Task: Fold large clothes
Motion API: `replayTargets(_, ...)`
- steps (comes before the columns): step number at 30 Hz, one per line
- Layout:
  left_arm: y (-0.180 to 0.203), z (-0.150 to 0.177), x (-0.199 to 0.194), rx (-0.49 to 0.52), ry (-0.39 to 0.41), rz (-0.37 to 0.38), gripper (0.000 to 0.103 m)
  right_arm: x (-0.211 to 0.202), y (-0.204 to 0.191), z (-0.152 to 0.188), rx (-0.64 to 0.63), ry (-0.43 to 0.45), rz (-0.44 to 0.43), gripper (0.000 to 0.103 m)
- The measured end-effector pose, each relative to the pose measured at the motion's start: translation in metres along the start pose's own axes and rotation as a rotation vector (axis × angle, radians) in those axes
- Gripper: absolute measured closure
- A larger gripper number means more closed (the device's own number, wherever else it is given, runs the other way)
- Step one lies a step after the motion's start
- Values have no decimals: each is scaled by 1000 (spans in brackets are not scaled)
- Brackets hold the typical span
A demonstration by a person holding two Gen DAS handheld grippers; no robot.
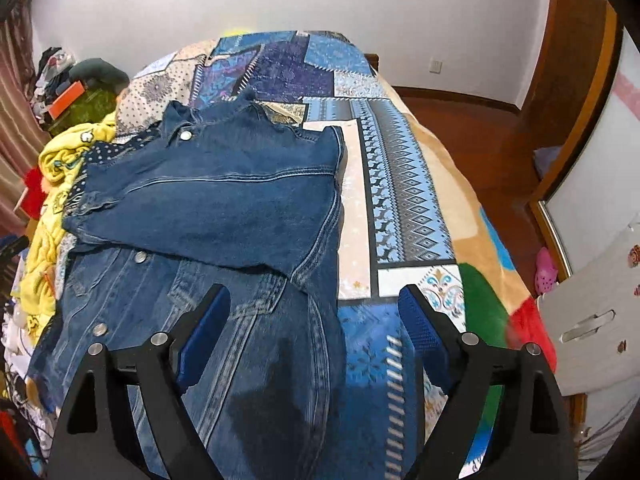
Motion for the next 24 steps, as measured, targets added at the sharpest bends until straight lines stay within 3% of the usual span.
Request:
replayTargets(6,-7,45,-13,-6,-53,25,8,-18,2,26,4,5,-31,19)
replayTargets(14,-13,123,9,-155,-249,132,8,-12,6,72,62,-82,-93,19)
replayTargets(19,-5,149,12,-234,-298,207,8,-6,4,99,97,-141,-155,19)
replayTargets(24,4,159,15,-286,-334,286,9,-9,7,107,138,-132,-237,19)
Point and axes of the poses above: each gripper's, at about its wrist camera, not at the fingertips, and x roughly the way its jaws point, y to its right, z to its underside, the point moved 2 cm from there along x, roughly the way its jaws point, and after that the axes turned 7 degrees about -z, right-handed, at the moved point
